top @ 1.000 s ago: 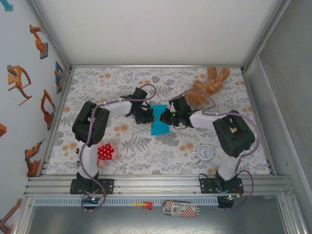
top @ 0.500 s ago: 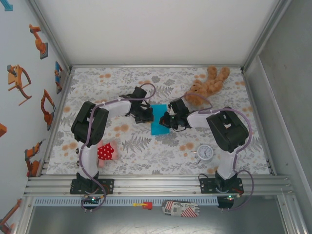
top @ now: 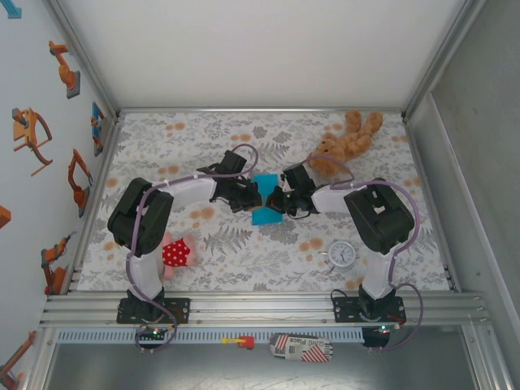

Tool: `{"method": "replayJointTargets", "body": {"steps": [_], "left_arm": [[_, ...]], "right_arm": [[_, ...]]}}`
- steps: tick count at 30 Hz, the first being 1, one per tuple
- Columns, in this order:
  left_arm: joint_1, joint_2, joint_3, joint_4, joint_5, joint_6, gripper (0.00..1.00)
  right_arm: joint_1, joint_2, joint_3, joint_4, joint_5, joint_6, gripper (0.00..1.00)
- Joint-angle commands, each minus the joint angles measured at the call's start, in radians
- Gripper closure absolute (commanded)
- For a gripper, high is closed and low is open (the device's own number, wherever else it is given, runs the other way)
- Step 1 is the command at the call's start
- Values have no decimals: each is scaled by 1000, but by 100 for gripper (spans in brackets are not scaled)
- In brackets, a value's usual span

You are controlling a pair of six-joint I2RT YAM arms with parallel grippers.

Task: Fold a paper plane with a square sheet of paper (pick it up from the middle)
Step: Fold the triangle a second time at the center of the table.

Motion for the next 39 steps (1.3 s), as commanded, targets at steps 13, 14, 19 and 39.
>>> {"method": "replayJointTargets", "body": {"steps": [13, 14, 19, 39], "left_arm": [[-44, 71, 13, -49, -10, -6, 100], [-43, 74, 12, -50, -12, -4, 100], [-43, 81, 17, -64, -31, 11, 100], [-27, 12, -128, -95, 0, 120, 100]], "right_arm": [[3, 79, -37, -118, 63, 18, 100], [4, 79, -37, -119, 63, 18, 100], [3, 81, -38, -119, 63, 18, 100], [-3, 111, -39, -176, 80, -8, 100]]}}
